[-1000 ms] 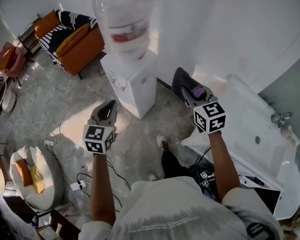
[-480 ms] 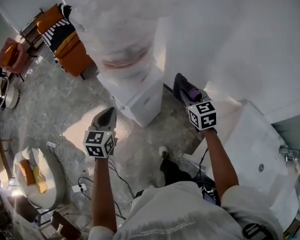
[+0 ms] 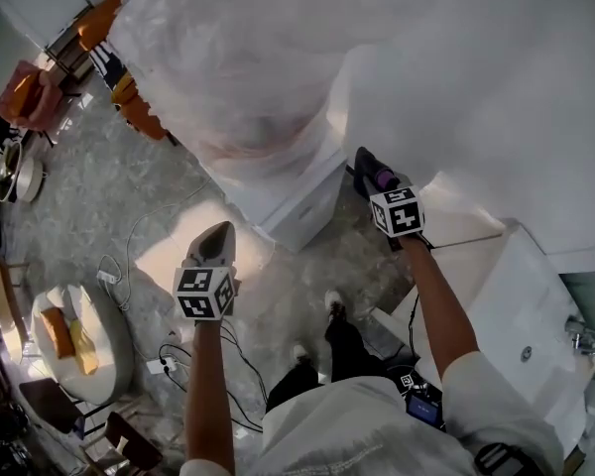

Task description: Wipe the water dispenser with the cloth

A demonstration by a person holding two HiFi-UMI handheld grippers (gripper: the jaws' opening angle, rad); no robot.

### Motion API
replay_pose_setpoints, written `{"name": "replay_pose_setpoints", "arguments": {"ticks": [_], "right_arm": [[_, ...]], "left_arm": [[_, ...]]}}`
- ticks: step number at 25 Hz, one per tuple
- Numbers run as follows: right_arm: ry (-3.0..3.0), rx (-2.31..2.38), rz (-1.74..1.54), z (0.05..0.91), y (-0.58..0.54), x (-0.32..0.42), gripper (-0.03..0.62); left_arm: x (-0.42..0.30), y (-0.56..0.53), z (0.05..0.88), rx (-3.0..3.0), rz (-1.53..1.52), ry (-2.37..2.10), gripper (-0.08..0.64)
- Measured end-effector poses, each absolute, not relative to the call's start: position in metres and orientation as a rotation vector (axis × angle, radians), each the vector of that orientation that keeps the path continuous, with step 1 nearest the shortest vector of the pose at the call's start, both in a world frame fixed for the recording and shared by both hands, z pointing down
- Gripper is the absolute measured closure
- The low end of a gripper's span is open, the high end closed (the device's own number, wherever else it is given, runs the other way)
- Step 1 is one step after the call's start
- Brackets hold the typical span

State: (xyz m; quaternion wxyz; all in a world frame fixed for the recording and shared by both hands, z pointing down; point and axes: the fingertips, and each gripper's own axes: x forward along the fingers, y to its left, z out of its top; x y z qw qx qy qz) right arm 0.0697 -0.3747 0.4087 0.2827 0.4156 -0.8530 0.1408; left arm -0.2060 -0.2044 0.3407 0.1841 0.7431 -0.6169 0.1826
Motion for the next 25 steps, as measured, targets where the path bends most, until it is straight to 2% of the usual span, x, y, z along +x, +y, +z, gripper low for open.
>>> {"name": "replay_pose_setpoints", "arguments": {"ticks": [11,25], "right_arm": [[-2.377,1.159,0.543,0.454,-0.385,0.030,0.514],[-2.405,0.916,0.431,0.455,-0.297,-0.061,0.506]], "left_arm": [[-0.213,-0.170,0.380,2.102,0.479,-1.687,0.545],[-0.222,-0.111,0.379,2.118,0.465,-1.680,0.545]]}}
